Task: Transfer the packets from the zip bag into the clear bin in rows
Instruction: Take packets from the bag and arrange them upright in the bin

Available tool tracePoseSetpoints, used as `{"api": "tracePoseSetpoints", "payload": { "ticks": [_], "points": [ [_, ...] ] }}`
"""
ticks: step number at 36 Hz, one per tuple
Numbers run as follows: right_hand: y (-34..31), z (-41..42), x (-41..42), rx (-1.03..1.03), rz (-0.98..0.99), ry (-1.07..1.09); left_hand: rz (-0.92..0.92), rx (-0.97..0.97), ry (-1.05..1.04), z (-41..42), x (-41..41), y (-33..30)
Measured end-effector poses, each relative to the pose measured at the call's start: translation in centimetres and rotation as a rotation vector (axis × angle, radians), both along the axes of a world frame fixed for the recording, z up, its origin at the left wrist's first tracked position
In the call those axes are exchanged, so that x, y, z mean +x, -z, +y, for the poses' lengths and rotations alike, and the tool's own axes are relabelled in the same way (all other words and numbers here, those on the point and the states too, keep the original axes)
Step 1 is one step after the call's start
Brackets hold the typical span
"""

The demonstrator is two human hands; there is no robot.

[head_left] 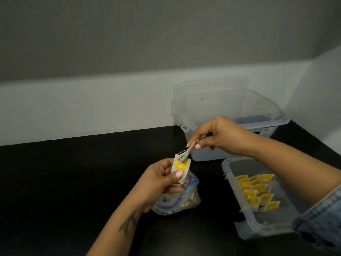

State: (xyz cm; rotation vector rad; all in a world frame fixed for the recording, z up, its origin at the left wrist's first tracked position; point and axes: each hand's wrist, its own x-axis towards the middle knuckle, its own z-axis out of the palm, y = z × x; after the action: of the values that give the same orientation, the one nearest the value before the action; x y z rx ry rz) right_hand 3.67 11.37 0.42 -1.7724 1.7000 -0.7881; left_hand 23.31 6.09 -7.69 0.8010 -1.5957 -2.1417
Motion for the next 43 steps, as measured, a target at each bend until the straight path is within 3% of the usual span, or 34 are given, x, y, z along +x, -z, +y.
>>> {"api": "tracePoseSetpoints", "payload": {
  "ticks": [12, 19, 30, 36, 43],
  "points": [
    [-2.1, 8.3, -9.7, -0.021, 0.244, 0.208, -0.032, -0.17, -0.158, 4.0, -8.1, 0.7],
    [0.3, 12.1, -14.4, 0.192, 0.63, 0.266, -0.004, -0.203, -0.174, 6.6, -12.0, 1.0],
    [7.4, 12.5, -16.9, 0.442, 0.883, 0.065, -0.018, -0.253, -0.238, 9.6, -15.0, 1.6],
    [10.5, 11.3, -16.7, 0.442, 1.046, -0.004, -0.022, -0.268, -0.248, 10.4, -15.3, 1.4],
    [12.1, 10.5, -16.4, 0.337, 1.092, 0.035, -0.018, -0.26, -0.257, 11.0, -15.2, 1.3]
  ]
}}
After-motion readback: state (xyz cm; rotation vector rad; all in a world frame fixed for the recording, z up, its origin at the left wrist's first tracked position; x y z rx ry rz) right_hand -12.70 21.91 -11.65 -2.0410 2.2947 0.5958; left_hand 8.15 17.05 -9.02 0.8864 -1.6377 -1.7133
